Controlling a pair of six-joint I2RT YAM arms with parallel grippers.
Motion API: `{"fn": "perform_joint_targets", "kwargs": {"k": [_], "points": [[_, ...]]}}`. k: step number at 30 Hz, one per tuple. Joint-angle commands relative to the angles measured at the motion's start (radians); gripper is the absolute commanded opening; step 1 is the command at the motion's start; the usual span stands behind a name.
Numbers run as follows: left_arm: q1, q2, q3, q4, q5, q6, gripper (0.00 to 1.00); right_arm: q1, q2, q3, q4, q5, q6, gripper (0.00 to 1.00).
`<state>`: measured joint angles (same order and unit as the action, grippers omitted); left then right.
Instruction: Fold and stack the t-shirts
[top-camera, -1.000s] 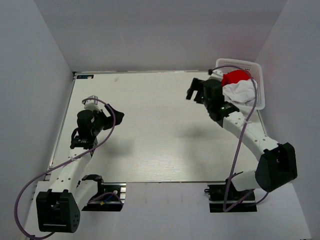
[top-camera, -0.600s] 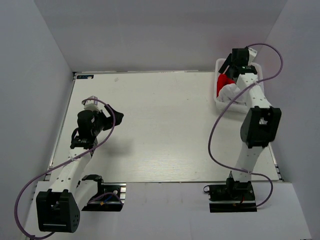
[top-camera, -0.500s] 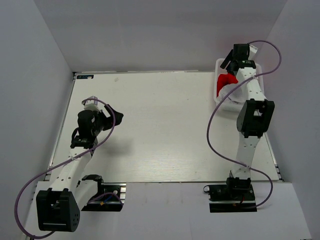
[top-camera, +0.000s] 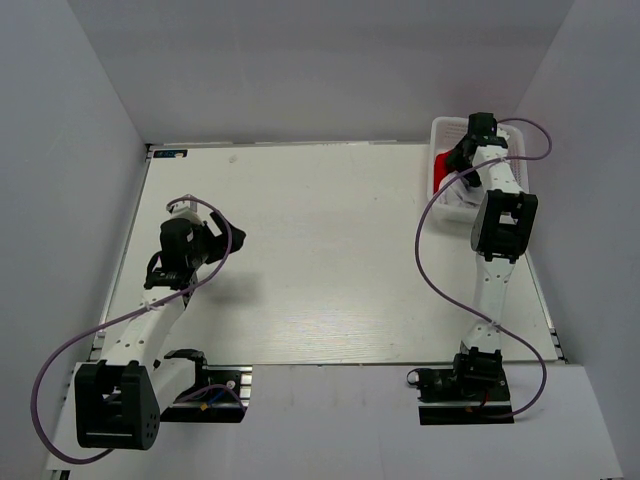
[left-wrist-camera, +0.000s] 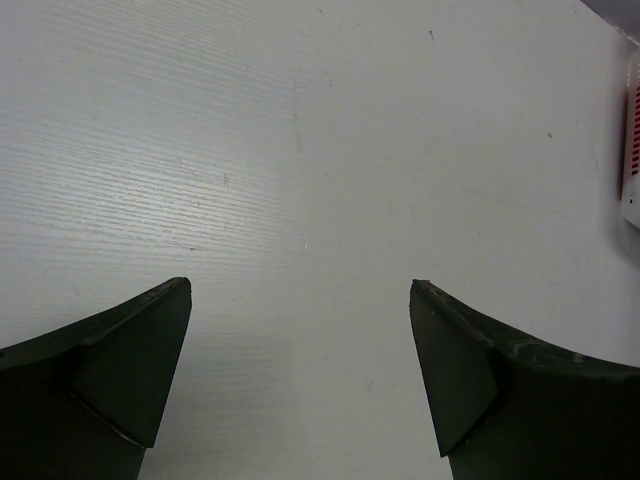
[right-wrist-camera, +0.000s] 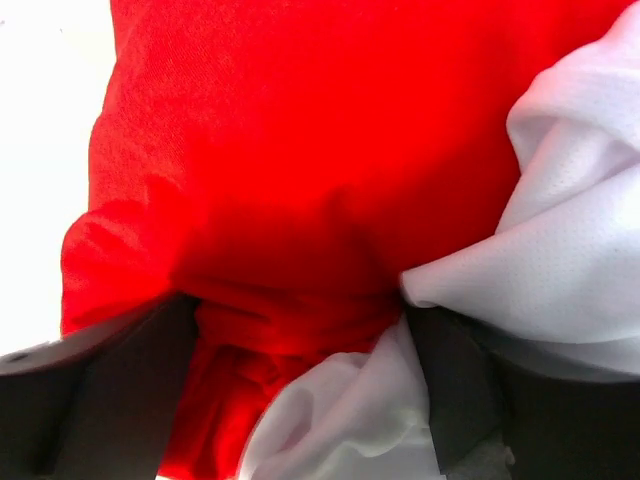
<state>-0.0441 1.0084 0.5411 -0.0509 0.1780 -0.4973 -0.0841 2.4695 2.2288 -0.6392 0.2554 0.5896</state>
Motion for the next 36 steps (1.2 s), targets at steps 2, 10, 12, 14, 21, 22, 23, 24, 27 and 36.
{"fn": "perform_joint_targets", "kwargs": {"k": [2, 10, 12, 14, 21, 22, 23, 24, 27, 36], "points": [[-0.002, 0.002, 0.042, -0.001, -0.011, 0.005, 1.0, -0.003, 0.049, -0.026, 0.009, -0.041, -0.027, 0.56], [-0.002, 0.002, 0.042, 0.008, -0.002, 0.005, 1.0, -0.012, -0.171, -0.17, 0.211, -0.14, -0.108, 0.0], [-0.002, 0.002, 0.042, 0.008, -0.002, 0.005, 1.0, -0.014, -0.325, -0.218, 0.239, -0.134, -0.164, 0.0], [-0.002, 0.002, 0.042, 0.008, 0.011, 0.005, 1.0, -0.009, -0.435, -0.241, 0.257, -0.149, -0.215, 0.0], [-0.002, 0.012, 0.033, 0.036, 0.061, 0.005, 1.0, 0.029, -0.791, -0.285, 0.294, -0.439, -0.329, 0.0], [-0.002, 0.012, 0.033, 0.046, 0.07, 0.005, 1.0, 0.036, -0.802, -0.281, 0.299, -0.488, -0.338, 0.0], [-0.002, 0.012, 0.033, 0.046, 0.071, -0.004, 1.0, 0.044, -0.814, -0.278, 0.308, -0.64, -0.34, 0.0], [-0.002, 0.012, 0.033, 0.046, 0.08, -0.004, 1.0, 0.076, -0.831, -0.258, 0.318, -0.689, -0.338, 0.0], [-0.002, 0.021, 0.033, 0.046, 0.08, -0.004, 1.0, 0.168, -0.83, -0.167, 0.358, -0.879, -0.326, 0.0], [0.016, -0.062, 0.042, -0.012, 0.002, -0.033, 1.0, 0.331, -0.813, -0.267, 0.585, -1.159, -0.263, 0.0]]}}
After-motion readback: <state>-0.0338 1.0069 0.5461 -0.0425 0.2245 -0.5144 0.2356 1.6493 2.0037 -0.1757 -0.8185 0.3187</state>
